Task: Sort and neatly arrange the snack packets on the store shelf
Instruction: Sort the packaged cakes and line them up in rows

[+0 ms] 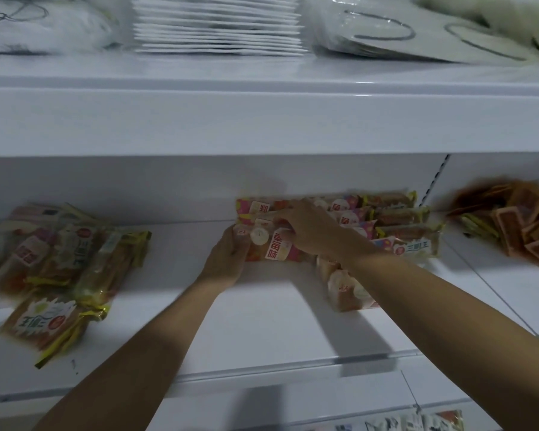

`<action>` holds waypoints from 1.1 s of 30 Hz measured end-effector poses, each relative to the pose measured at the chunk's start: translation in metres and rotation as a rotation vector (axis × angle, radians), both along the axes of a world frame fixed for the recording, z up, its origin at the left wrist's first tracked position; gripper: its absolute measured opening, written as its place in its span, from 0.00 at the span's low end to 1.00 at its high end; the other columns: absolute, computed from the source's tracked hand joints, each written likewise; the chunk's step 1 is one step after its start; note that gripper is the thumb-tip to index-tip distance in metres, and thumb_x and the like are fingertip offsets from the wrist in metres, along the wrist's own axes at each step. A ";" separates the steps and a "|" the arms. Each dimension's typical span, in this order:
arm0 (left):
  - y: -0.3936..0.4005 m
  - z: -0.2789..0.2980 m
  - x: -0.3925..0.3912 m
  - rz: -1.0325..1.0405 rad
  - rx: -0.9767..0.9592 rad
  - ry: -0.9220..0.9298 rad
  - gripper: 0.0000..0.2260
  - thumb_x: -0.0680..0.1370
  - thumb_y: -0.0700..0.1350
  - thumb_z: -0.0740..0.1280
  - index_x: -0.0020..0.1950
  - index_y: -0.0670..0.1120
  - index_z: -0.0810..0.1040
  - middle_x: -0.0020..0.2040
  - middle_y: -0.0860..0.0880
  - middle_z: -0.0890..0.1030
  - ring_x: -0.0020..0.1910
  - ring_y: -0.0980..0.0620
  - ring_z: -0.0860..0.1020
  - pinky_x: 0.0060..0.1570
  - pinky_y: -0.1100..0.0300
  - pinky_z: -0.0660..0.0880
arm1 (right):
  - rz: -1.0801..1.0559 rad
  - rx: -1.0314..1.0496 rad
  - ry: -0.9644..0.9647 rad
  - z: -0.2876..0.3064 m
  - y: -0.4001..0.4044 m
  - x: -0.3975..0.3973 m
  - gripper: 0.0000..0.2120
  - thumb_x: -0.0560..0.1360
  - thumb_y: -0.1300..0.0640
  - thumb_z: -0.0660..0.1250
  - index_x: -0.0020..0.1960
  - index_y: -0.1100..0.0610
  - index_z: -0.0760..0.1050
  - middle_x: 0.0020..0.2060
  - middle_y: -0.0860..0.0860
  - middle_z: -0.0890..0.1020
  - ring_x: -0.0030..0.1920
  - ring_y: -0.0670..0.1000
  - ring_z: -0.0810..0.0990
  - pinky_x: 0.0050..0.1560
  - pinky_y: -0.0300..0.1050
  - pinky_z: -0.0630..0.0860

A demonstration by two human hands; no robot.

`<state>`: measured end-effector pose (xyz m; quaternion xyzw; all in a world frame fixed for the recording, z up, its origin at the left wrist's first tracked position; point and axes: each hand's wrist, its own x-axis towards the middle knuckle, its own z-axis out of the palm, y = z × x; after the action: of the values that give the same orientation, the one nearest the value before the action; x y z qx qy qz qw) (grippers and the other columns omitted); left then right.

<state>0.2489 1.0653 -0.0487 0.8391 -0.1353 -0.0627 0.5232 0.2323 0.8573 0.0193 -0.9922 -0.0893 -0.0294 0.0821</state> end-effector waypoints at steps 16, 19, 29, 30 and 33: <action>0.086 0.014 -0.026 0.281 0.538 -0.473 0.23 0.80 0.56 0.58 0.68 0.45 0.79 0.63 0.44 0.81 0.62 0.39 0.78 0.64 0.46 0.73 | 0.185 0.049 -0.109 -0.003 0.046 0.000 0.18 0.79 0.49 0.67 0.67 0.50 0.76 0.64 0.54 0.77 0.65 0.60 0.73 0.64 0.57 0.70; 0.148 0.025 -0.040 0.421 0.824 -0.624 0.15 0.71 0.49 0.63 0.53 0.47 0.83 0.54 0.45 0.83 0.54 0.39 0.79 0.54 0.44 0.73 | 0.239 0.080 -0.057 -0.008 0.097 0.009 0.17 0.78 0.51 0.68 0.66 0.50 0.75 0.61 0.54 0.76 0.64 0.59 0.73 0.63 0.55 0.71; 0.304 0.036 -0.047 0.607 0.793 -0.311 0.18 0.78 0.53 0.60 0.65 0.47 0.75 0.58 0.42 0.78 0.57 0.39 0.76 0.53 0.47 0.74 | 0.291 0.235 -0.069 -0.007 0.279 0.034 0.22 0.79 0.52 0.65 0.72 0.52 0.69 0.63 0.56 0.75 0.64 0.61 0.73 0.61 0.54 0.74; 0.315 0.034 -0.043 0.613 0.759 -0.303 0.18 0.79 0.53 0.62 0.66 0.48 0.73 0.59 0.42 0.77 0.57 0.39 0.76 0.53 0.45 0.76 | 0.287 0.240 -0.067 -0.006 0.296 0.037 0.25 0.78 0.53 0.66 0.74 0.52 0.67 0.66 0.56 0.73 0.66 0.61 0.71 0.63 0.56 0.73; 0.348 0.018 -0.013 0.478 0.600 -0.255 0.20 0.78 0.59 0.62 0.64 0.49 0.73 0.54 0.46 0.81 0.50 0.44 0.82 0.47 0.46 0.82 | 0.398 0.124 -0.045 -0.003 0.342 0.052 0.35 0.75 0.58 0.67 0.79 0.45 0.59 0.78 0.53 0.62 0.76 0.61 0.58 0.72 0.64 0.63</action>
<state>0.2359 1.4129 -0.0312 0.9634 0.0243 0.1287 0.2338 0.2841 1.1993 0.0160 -0.9471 -0.2833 -0.0403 0.1452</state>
